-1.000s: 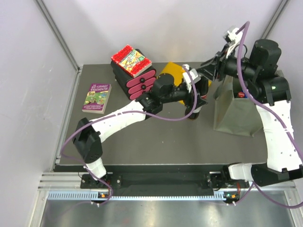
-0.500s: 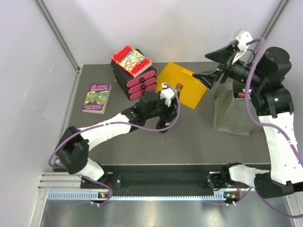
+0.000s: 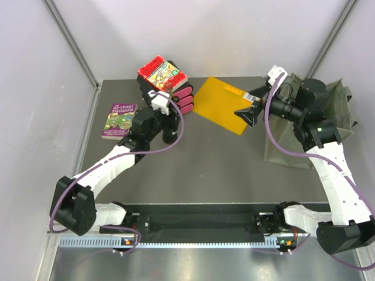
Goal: Take the beverage out of the canvas bag
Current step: Place the drink at the center of the board.
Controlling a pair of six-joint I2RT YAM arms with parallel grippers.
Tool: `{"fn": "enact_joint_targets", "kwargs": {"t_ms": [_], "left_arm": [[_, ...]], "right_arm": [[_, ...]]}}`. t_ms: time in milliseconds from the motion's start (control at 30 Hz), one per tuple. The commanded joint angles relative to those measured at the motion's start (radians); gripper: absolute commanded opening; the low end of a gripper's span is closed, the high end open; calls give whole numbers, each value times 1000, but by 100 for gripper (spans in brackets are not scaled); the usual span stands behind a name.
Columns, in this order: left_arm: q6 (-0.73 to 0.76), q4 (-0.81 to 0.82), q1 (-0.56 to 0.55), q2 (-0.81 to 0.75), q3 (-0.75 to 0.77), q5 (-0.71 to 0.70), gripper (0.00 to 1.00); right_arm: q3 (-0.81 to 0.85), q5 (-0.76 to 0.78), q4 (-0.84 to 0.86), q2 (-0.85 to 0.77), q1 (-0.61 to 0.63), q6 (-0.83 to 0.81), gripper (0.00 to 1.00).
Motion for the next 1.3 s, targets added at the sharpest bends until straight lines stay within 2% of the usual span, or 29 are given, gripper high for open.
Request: {"fn": "enact_joint_targets", "kwargs": {"t_ms": [0,300,533,900,1267], "left_arm": [[-16,330,74,-125,-21,16,0],[2,448,243,-133,-115,65,0],[8,602,349,-41,-144,109,0],[22,791,430,162,-92,172,0],[76,894,447,271,-83,270,0]], "right_arm": [[-49,16,126,-56,7,-62,100],[-110,25,143,-52,2,-93,100],[-147,30,140,-56,4,-130,100],[-167,40,125,-58,2,-176,100],[-130,54,90,-32,1,-199,99]]}}
